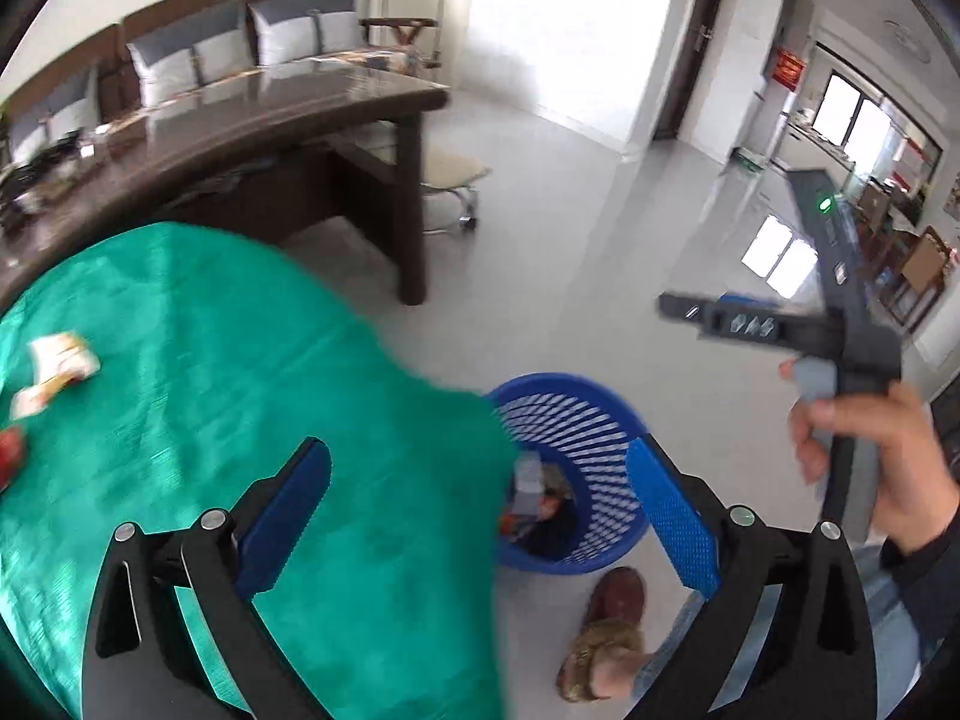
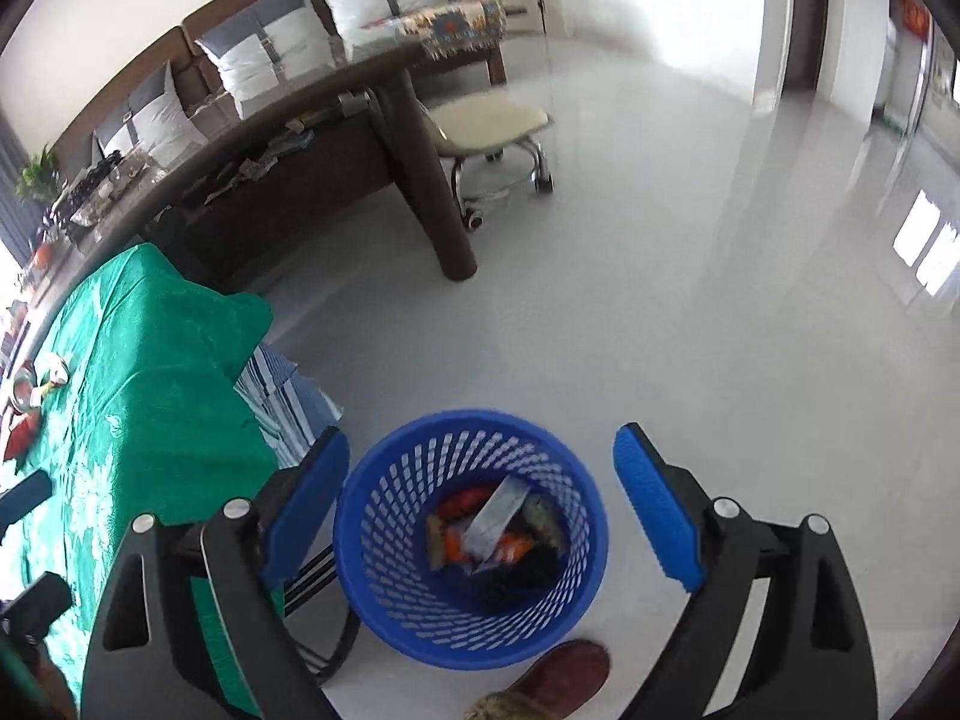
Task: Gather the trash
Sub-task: 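Move both open tools back over the table toward the red packet, then close the left tool on the red snack packet and lift it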
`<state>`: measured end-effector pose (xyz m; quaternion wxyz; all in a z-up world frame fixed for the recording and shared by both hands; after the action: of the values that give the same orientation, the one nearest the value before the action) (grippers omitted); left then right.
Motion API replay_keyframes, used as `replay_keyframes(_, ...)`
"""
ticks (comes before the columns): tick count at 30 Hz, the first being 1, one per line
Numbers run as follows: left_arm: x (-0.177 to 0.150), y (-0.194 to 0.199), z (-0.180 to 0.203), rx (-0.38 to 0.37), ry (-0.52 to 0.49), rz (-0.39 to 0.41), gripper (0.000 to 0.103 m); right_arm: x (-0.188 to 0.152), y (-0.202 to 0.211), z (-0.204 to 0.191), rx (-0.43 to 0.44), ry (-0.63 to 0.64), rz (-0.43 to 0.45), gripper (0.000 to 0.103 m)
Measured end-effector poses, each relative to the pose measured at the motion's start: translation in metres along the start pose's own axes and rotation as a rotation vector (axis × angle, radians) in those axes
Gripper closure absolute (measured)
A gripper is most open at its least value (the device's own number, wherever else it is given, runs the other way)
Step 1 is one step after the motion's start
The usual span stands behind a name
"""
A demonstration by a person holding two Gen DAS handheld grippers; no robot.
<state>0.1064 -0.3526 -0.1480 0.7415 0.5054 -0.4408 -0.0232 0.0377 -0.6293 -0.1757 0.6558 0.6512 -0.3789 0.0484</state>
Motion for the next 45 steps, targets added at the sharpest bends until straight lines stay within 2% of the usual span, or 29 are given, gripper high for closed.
replay_keyframes(5, -0.05, 0.04, -0.083, 0.166, 0.055, -0.011, 0.005, 0.003, 0.031, -0.061, -0.005, 0.117, 0.133, 0.011)
replay_keyframes(9, -0.09, 0.068, -0.161, 0.26, 0.185, -0.03, 0.005, -0.008, 0.042, -0.144, 0.071, 0.249, 0.193, 0.007)
replay_keyframes(14, -0.117, 0.099, -0.231, 0.342, 0.282, 0.012, 0.005, -0.054, 0.035, -0.268, 0.279, 0.386, 0.091, 0.006)
replay_keyframes(17, -0.123, 0.107, -0.268, 0.358, 0.319, 0.012, 0.005, -0.073, 0.03, -0.321, 0.322, 0.476, 0.053, 0.006)
replay_keyframes(20, -0.127, 0.111, -0.292, 0.372, 0.327, 0.002, 0.005, -0.083, 0.013, -0.357, 0.304, 0.53, 0.02, 0.005)
replay_keyframes(26, -0.133, 0.098, -0.311, 0.362, 0.266, -0.071, 0.005, -0.092, -0.018, -0.37, 0.222, 0.553, -0.033, 0.005)
replay_keyframes(27, -0.133, 0.097, -0.313, 0.348, 0.263, -0.059, 0.005, -0.096, -0.02, -0.371, 0.219, 0.559, -0.039, 0.005)
replay_keyframes(29, -0.133, 0.096, -0.317, 0.324, 0.278, -0.058, 0.005, -0.096, -0.02, -0.37, 0.22, 0.555, -0.039, 0.005)
replay_keyframes(45, -0.133, 0.095, -0.315, 0.331, 0.266, -0.069, 0.004, -0.097, -0.022, -0.37, 0.224, 0.55, -0.043, 0.004)
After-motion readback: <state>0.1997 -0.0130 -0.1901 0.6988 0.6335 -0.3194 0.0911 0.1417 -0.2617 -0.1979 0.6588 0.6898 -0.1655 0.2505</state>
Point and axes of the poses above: each gripper's, at about its wrist camera, not at the fingertips, and y roughly against the way its jaws point, z to its right, x to its top, the point moved 3 cm from there along -y, roughly the way its jaws point, and after that the axes turned 1 degree about y, right-handed, at the moved point
